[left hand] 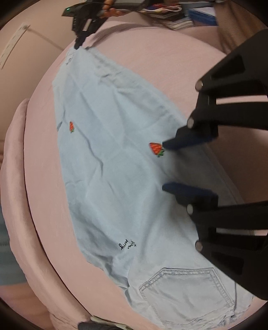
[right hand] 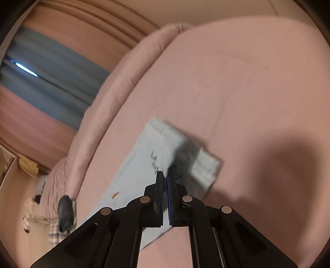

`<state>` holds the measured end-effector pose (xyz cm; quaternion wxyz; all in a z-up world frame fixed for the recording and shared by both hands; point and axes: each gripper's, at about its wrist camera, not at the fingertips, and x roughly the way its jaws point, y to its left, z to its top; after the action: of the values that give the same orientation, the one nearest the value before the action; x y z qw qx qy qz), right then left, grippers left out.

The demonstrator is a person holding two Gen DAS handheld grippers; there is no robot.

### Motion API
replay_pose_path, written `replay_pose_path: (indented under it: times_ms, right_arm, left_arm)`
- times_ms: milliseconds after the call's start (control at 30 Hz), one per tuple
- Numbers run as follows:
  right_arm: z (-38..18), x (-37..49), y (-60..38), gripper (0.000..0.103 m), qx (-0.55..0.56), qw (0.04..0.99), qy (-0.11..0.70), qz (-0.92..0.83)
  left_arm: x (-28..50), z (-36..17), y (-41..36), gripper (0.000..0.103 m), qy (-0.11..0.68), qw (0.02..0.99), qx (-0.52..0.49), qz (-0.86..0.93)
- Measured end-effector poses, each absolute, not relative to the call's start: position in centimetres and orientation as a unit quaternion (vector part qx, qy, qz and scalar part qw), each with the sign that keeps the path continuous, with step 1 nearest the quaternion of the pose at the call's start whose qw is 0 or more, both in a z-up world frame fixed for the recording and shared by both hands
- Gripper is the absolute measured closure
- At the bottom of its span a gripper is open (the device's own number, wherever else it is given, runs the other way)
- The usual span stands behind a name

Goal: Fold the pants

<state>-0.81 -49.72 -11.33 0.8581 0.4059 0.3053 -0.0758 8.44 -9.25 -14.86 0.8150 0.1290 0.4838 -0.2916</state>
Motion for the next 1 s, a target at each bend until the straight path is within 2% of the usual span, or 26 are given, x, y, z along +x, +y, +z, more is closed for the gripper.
replay_pose_path:
  times_ms: [200,233,267,333,367,433,567,667,700,733,767,800,833,933,1000]
  right_arm:
    - [-13.7,-0.8,-49.7,0.098,0.412,0.839,0.346,-0.078]
    - [-13.6,-1.1,-49.6,0.095,0.421,0.84,0.335,-0.069]
    - [-13.5,-1.4,-49.5,0.085,0.424,0.841,0.33,-0.063]
    - [-13.2,-1.3,-48.8,0.072,0.423,0.84,0.333,-0.061]
    - [-13.1,-1.3,-48.4,0.071,0.424,0.84,0.335,-0.053]
    - [-13.1,-1.5,-47.8,0.071,0.424,0.838,0.343,-0.035]
    - [-13.6,0.1,-44.7,0.071,0.431,0.824,0.366,0.013]
    - [-14.4,1.6,-42.0,0.071,0.429,0.814,0.388,0.051]
    - [-14.9,2.2,-41.2,0.071,0.428,0.808,0.401,0.056]
    - [-15.3,2.8,-40.6,0.071,0.425,0.804,0.411,0.057]
    - [-15.7,3.5,-40.0,0.083,0.413,0.806,0.422,0.051]
    - [-15.9,3.7,-39.7,0.09,0.398,0.811,0.427,0.039]
    - [-16.0,3.7,-39.7,0.092,0.389,0.813,0.431,0.035]
    - [-15.9,3.3,-39.9,0.093,0.388,0.812,0.434,0.033]
    - [-16.3,3.0,-39.9,0.093,0.378,0.808,0.45,0.033]
  left_arm:
    - [8.5,-14.8,-8.7,0.07,0.491,0.81,0.122,-0.297]
    - [8.5,-14.7,-8.7,0.07,0.491,0.81,0.12,-0.296]
    - [8.5,-14.7,-8.6,0.07,0.491,0.811,0.12,-0.295]
    - [8.1,-14.2,-8.2,0.065,0.487,0.811,0.113,-0.303]
    - [7.9,-13.9,-8.2,0.063,0.484,0.811,0.107,-0.311]
    - [7.6,-13.3,-8.5,0.048,0.474,0.812,0.101,-0.327]
    - [6.6,-12.8,-11.2,0.045,0.448,0.813,0.134,-0.348]
    - [6.2,-13.4,-13.9,0.048,0.437,0.809,0.174,-0.353]
    - [6.2,-13.7,-14.5,0.054,0.435,0.807,0.184,-0.354]
    - [5.9,-14.1,-15.3,0.068,0.439,0.801,0.195,-0.357]
    - [5.9,-14.4,-15.7,0.072,0.441,0.798,0.2,-0.359]
    - [5.8,-14.5,-15.9,0.074,0.439,0.798,0.204,-0.36]
    - [5.6,-14.5,-15.9,0.079,0.434,0.798,0.207,-0.364]
    - [5.1,-14.6,-15.4,0.08,0.435,0.792,0.206,-0.376]
    - [4.9,-14.6,-14.9,0.076,0.435,0.791,0.206,-0.377]
